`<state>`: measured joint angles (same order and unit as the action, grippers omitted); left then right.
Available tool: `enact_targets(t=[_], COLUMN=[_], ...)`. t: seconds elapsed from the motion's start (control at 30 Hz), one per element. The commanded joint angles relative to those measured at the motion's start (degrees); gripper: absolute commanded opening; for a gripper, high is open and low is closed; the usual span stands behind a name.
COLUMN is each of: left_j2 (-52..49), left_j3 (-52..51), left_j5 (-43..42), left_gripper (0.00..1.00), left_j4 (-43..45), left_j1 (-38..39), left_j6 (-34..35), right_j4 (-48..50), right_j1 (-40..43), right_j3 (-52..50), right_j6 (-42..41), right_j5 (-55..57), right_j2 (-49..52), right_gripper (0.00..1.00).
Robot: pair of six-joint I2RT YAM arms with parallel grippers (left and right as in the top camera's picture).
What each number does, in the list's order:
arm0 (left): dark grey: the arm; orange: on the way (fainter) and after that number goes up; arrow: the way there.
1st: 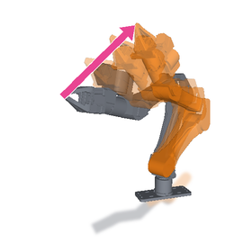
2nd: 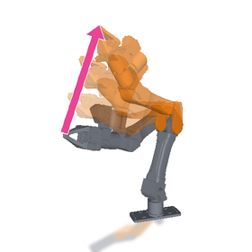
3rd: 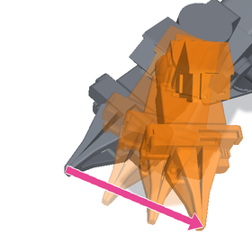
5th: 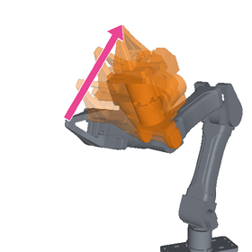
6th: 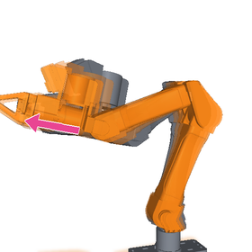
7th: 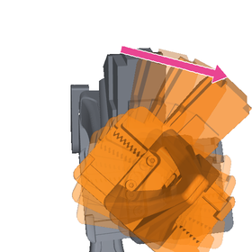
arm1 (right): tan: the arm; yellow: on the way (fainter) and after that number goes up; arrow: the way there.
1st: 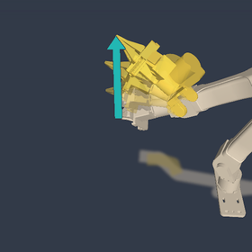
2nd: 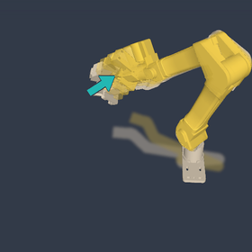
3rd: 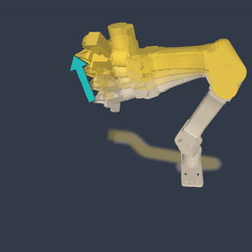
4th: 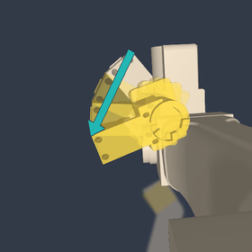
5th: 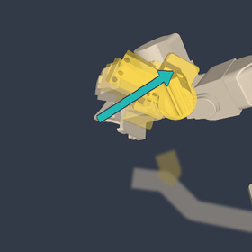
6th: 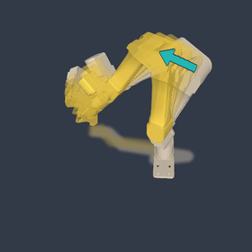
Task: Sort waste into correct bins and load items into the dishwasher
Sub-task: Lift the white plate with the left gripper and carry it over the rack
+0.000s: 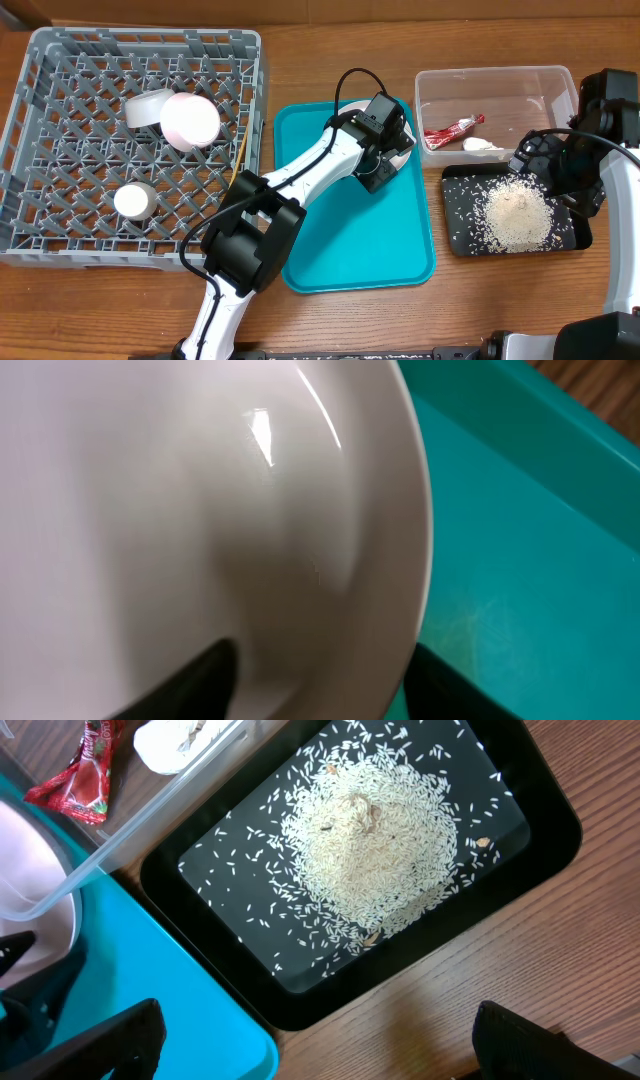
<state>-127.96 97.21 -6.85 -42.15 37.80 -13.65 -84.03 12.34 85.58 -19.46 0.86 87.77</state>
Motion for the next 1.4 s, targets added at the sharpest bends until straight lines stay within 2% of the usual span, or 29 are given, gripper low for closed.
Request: enact_targets(t=[0.0, 0.17, 0.23, 0.43, 0.73, 1.0, 1.1, 1.2, 1.37], left_j2=[-1.16, -1.14, -1.07, -0.24, 6.16, 17.44, 22.21, 24.7, 26.4], left_j3=[0.48, 0.5, 0.57, 1.53, 10.36, 12.66, 12.66, 12.66, 12.66], left_j5=[-0.24, -0.2, -0.22, -0.2, -0.2, -0.33, -2.08, -6.95, -26.18], left_gripper=[0.35, 0.1, 0.04, 0.04, 0.04, 0.04, 0.04, 0.04, 0.04], left_j4=[-0.55, -1.01, -1.36, -4.2, -12.13, -16.7, -19.58, -21.22, -22.12], left_j1=[0.2, 0.2, 0.13, 0.11, -0.31, -5.7, -10.21, -14.82, -25.03], left_j6=[2.64, 5.73, 7.5, 9.44, 11.58, 16.09, 17.4, 18.43, 18.38], right_j4=[0.07, -0.15, -0.15, -0.11, -0.17, -0.15, -0.17, -0.15, -0.35], right_j1=[0.17, 0.17, 0.17, 0.17, 0.17, 0.17, 0.17, 0.17, 0.17], right_j3=[0.68, 0.68, 0.68, 0.68, 0.68, 0.68, 0.68, 0.68, 0.68], right_j6=[0.26, 0.48, 0.48, 0.46, 0.46, 0.46, 0.48, 0.46, 0.46], right_j5=[0.52, 0.52, 0.52, 0.52, 0.52, 0.52, 0.52, 0.52, 0.52], right_j2=[-0.37, -0.37, -0.37, -0.37, -0.37, -0.37, -0.37, -0.37, -0.37], right_gripper=[1.0, 1.0, 1.0, 1.0, 1.0, 1.0, 1.0, 1.0, 1.0])
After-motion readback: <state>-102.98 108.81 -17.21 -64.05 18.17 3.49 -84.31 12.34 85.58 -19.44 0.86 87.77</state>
